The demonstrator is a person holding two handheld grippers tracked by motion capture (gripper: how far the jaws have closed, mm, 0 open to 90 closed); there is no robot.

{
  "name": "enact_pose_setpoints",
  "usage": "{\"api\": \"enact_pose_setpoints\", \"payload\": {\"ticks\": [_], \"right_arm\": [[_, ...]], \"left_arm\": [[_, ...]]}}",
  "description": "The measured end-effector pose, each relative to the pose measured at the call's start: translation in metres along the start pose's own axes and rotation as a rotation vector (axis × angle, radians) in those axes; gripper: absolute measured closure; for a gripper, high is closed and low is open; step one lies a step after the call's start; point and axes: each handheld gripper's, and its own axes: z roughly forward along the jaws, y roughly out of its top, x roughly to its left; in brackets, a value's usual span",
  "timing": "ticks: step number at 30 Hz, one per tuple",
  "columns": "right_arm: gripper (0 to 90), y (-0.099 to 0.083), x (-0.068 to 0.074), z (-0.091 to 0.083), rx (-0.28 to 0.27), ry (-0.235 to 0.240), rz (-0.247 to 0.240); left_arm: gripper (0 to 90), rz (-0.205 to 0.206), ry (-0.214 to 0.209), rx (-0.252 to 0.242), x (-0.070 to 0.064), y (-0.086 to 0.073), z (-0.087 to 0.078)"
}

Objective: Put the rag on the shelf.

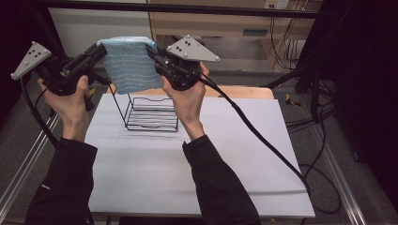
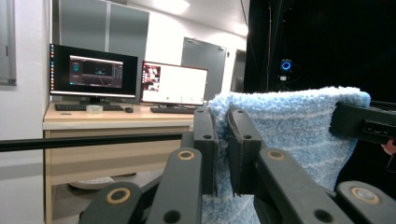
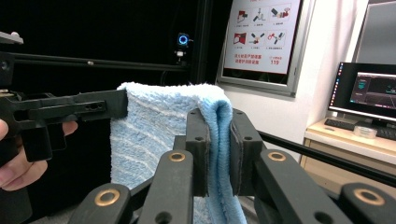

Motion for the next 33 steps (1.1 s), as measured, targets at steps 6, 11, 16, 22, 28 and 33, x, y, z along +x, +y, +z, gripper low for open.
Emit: {"api": "enact_pose_setpoints", "payload": {"ticks": [6,11,16,22,28,33], "right_arm": [[80.8,0.009,-0.002,0.007,-0.008,-0.004,-0.020],[80.7,0.013,-0.005,0.013,-0.012,-0.001,-0.025],[80.7,0.015,-0.010,0.020,-0.013,-0.002,-0.018],[80.8,0.021,-0.013,0.027,-0.018,-0.007,-0.036],[80.7,0.023,-0.018,0.035,-0.016,-0.008,-0.037],[80.8,0.022,-0.022,0.042,-0.010,-0.014,-0.031]], "left_arm": [[83.0,-0.004,0.007,-0.019,0.004,0.006,0.005],[82.9,-0.006,0.022,-0.030,0.006,0.011,0.008],[83.0,-0.007,0.025,-0.040,0.009,0.013,0.013],[83.0,-0.003,0.044,-0.044,0.013,0.019,0.020],[82.9,0.000,0.054,-0.048,0.017,0.021,0.025],[82.9,-0.006,0.064,-0.044,0.022,0.021,0.032]]}}
